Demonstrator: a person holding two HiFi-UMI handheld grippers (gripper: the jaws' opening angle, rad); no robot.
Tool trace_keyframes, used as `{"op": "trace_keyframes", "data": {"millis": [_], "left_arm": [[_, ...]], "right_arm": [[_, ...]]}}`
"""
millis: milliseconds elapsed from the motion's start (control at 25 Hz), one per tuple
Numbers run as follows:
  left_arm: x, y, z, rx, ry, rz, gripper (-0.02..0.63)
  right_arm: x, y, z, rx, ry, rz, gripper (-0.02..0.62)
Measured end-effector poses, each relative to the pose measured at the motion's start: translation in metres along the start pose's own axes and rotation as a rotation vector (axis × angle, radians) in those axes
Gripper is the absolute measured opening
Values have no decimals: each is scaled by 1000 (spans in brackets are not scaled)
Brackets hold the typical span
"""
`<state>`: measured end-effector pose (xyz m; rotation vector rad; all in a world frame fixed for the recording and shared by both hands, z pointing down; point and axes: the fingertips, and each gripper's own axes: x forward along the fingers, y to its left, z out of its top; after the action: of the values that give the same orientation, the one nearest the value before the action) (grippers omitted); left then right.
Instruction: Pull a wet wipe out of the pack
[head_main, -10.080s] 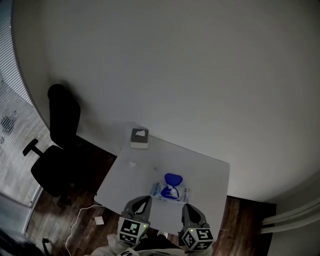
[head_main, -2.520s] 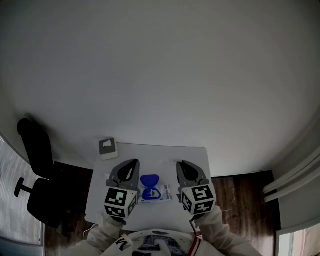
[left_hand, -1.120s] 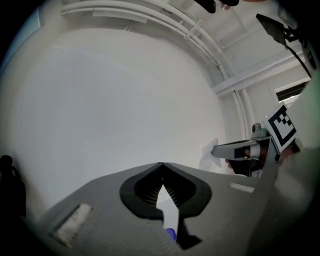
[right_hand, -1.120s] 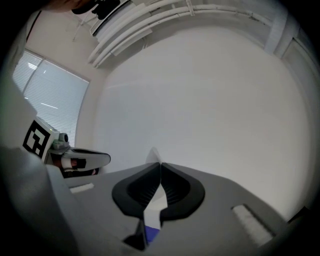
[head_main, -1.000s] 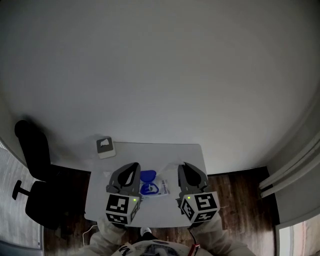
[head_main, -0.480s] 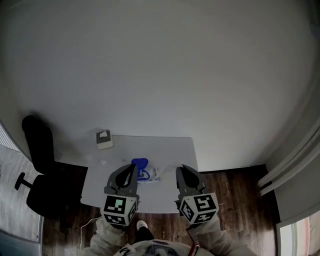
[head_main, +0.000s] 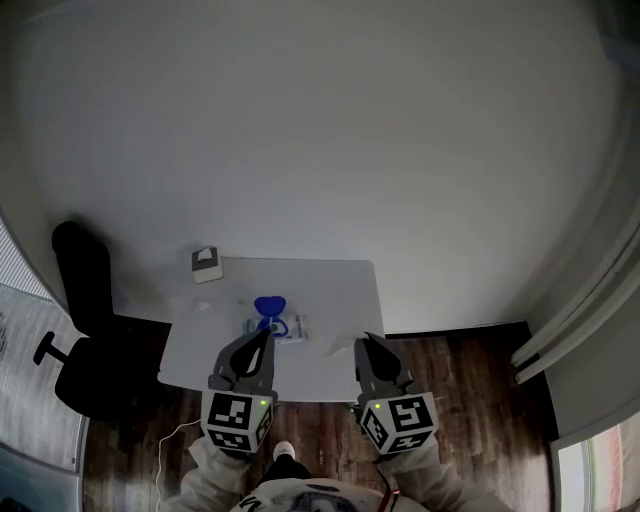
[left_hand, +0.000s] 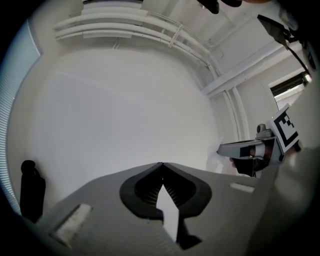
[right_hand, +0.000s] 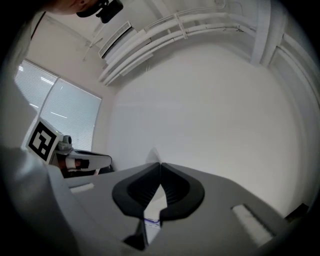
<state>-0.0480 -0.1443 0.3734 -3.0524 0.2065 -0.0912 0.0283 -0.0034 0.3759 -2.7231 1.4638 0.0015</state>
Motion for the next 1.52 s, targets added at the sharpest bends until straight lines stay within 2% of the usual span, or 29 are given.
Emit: {"op": "trace_keyframes", "data": {"millis": [360,560,880,1160,1520], "left_arm": [[-17,2,0,1,-3,-10,5],[-37,21,-7,-12,-4,14,5],[-55,31,-6,-6,-33,-9,5],[-51,20,0,29,-51,-43,5],[-54,31,-3,15,-62,-35,5]], "right_arm": [[-4,15,-1,35,9,0,9],[10,47,-5,40,34,42,9],[19,79,-7,33,34,73,9],[13,79,-2,19,9,60,8],[17,90,-7,17,14,60,8]]}}
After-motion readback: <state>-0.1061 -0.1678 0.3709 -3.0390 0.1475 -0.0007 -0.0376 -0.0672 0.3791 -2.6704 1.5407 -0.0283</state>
